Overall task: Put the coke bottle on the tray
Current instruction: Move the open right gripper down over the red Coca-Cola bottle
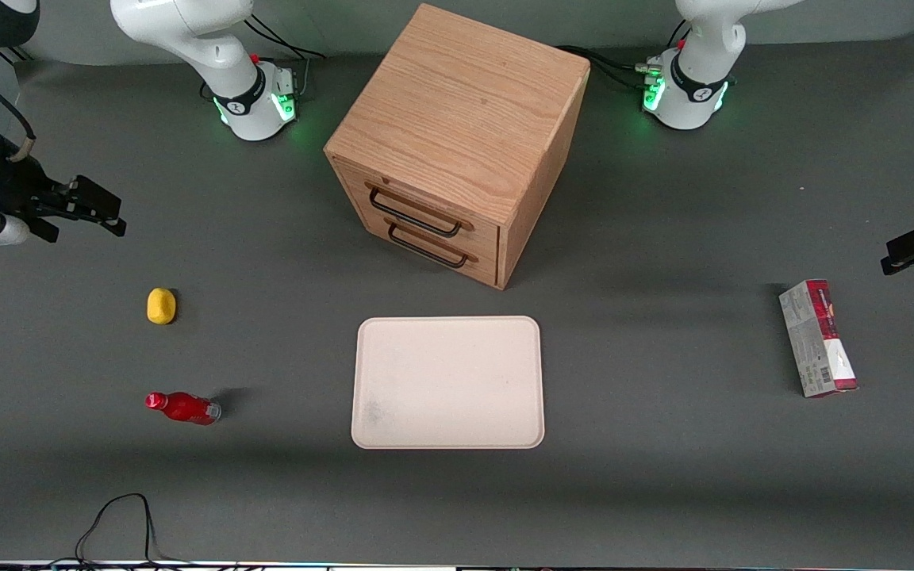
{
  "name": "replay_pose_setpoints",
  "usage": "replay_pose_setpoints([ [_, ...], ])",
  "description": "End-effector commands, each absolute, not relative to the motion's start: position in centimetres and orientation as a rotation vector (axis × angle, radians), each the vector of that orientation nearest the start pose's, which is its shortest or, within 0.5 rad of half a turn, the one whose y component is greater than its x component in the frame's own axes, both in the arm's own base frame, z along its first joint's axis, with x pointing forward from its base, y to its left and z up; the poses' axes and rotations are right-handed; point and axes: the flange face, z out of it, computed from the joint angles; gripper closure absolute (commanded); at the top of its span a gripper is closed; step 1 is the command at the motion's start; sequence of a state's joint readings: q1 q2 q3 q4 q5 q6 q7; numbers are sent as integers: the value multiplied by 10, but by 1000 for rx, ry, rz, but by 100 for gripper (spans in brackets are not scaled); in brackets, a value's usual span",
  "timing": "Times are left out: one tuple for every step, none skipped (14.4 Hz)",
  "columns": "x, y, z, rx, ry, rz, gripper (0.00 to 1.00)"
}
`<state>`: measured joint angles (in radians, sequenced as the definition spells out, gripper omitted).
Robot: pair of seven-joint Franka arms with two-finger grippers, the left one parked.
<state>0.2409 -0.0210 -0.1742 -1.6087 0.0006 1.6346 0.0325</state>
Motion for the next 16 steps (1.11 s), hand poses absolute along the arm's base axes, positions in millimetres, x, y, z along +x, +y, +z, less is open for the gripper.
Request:
replay_pose_setpoints([
  [615, 39, 613, -3174, -87, -92, 0],
  [633, 37, 594, -3187, -123, -62, 0],
  [649, 34, 574, -3199, -141, -24, 0],
  [664, 28, 554, -3188, -121, -9, 0],
  [675, 22, 541, -3160, -87, -26, 0],
  [685, 13, 522, -3145, -83, -30, 0],
  [696, 5, 504, -3131, -131, -49, 0],
  [705, -2, 487, -3122, -178, -84, 0],
  [714, -10, 469, -3123, -184, -108, 0],
  [720, -12, 453, -3117, -170, -107, 0],
  [724, -11, 439, -3113, -165, -95, 0],
  [728, -11, 426, -3120, -165, -102, 0],
  [729, -13, 413, -3123, -157, -111, 0],
  [727, -16, 398, -3123, -142, -110, 0],
  [725, -19, 384, -3127, -131, -122, 0],
  [722, -21, 369, -3131, -124, -130, 0],
])
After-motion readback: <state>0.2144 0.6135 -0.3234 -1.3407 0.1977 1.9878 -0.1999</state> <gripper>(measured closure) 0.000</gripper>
